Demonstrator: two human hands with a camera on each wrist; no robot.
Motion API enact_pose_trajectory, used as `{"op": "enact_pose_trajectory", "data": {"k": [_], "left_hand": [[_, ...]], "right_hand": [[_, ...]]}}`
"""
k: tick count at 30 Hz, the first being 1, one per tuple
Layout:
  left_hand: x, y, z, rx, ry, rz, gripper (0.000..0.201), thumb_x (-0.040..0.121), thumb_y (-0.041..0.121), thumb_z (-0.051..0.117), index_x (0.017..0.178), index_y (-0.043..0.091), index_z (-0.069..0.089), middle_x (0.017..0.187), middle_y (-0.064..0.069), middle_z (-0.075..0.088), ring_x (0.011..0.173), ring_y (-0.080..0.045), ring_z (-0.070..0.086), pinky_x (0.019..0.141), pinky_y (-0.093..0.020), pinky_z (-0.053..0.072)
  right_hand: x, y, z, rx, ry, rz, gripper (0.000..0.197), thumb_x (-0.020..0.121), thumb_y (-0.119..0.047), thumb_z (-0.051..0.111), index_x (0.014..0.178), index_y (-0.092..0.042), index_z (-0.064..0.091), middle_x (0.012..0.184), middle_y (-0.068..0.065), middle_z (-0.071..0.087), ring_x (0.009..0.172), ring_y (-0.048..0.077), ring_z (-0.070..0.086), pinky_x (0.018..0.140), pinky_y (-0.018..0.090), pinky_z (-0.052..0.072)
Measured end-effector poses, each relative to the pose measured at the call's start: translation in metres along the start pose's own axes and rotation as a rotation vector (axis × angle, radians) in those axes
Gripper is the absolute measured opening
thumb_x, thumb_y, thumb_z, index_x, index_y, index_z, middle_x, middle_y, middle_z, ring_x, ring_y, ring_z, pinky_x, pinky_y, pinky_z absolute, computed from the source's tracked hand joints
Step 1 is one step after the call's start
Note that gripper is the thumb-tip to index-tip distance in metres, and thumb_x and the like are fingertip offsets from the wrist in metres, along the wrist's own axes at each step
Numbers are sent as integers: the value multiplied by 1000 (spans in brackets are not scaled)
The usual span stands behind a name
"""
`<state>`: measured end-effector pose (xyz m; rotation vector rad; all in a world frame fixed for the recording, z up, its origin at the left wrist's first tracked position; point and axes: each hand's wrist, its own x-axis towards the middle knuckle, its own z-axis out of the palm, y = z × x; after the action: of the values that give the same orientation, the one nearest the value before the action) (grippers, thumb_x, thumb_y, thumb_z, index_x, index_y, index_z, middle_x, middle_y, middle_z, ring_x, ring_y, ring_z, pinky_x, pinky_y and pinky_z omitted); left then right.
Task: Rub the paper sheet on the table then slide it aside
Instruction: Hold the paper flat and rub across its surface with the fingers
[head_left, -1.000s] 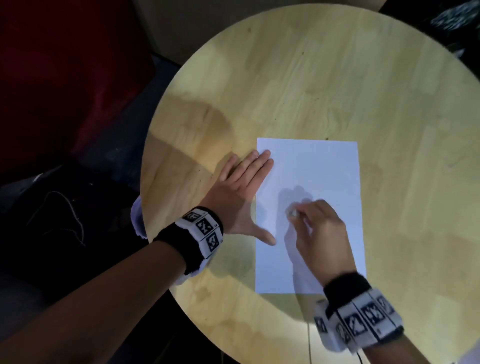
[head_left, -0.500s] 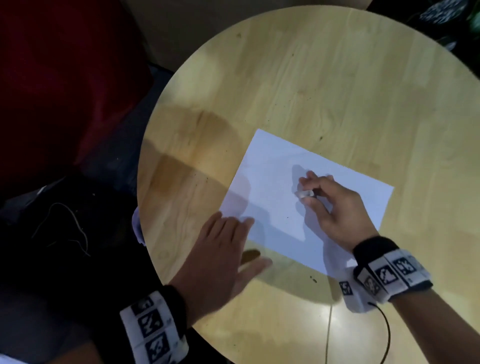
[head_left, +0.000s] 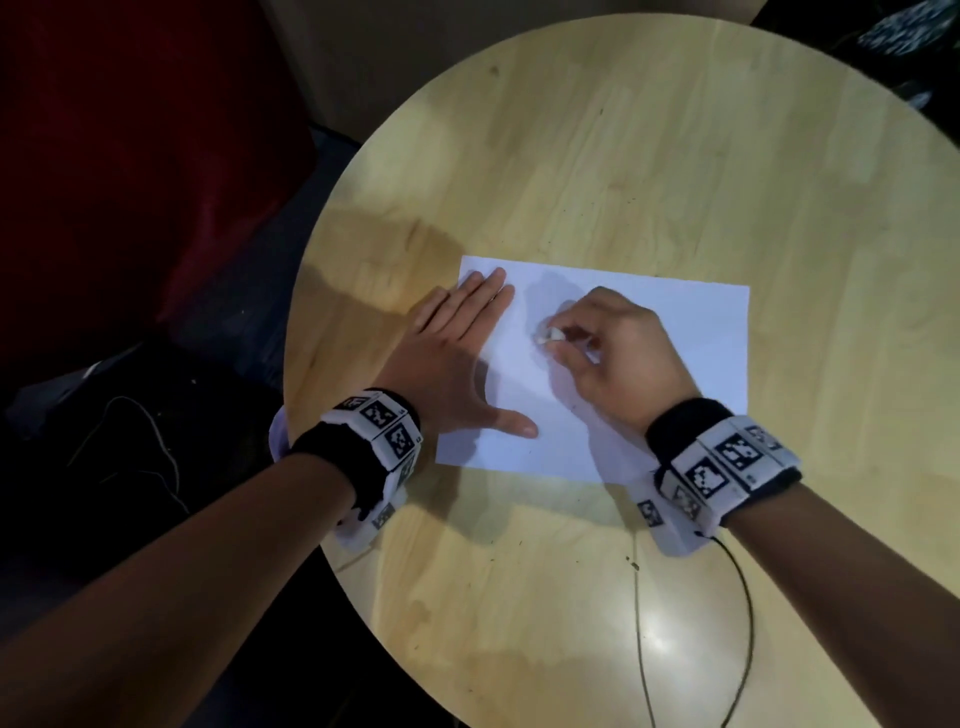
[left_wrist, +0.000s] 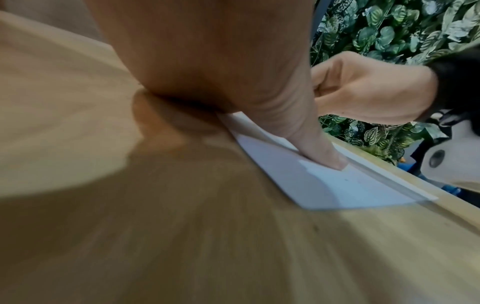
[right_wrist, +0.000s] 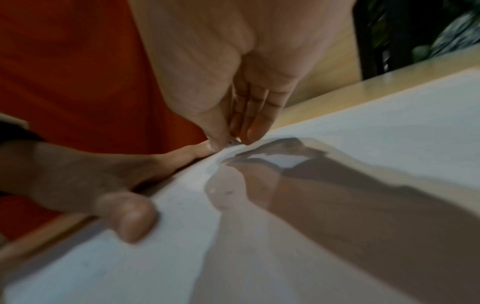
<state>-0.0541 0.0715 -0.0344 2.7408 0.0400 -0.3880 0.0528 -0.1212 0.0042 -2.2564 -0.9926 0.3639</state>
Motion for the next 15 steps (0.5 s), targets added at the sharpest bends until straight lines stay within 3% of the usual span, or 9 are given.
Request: {"op": "enact_pose_trajectory", "data": {"k": [6,9,11,13,15], "left_hand": [[2,0,0,-7,-20,-11,146,52,103,47,164,23,-3,170,8,-12,155,-11,-15,125,-38,-11],[2,2,2,-9,12,-12,148,49,103,48,164,20,4,171,5,-5,157,-13,-7,125,-42,-5],[0,3,2,20,60,6,152,44,104,49,163,16,14,171,0,7,158,-16,4,125,-45,3],[0,4,1,34,56,8,154,42,103,54,163,16,16,171,0,8,157,-17,5,125,-45,3],[1,5,-2,19,12,-5,155,43,101,61,164,17,11,171,1,3,157,-16,0,125,-42,-4]], "right_hand": [[30,-8,25,-160,81,91,11,85,-6,59,85,-9,70,85,10,61,72,30,60,65,39,52],[-18,-27,29,-177,-51,-49,9,73,-2,59,76,-8,65,78,8,59,70,31,59,60,37,50],[-50,-39,26,-121,-162,-76,13,75,-2,57,79,-11,66,79,4,58,71,24,59,62,35,48],[-37,-35,20,-132,-184,-75,12,78,-3,60,81,-12,68,80,4,59,71,25,60,60,34,49],[5,-27,19,-185,-118,-14,10,80,-1,61,77,-8,68,78,9,59,68,32,60,59,34,48]]}}
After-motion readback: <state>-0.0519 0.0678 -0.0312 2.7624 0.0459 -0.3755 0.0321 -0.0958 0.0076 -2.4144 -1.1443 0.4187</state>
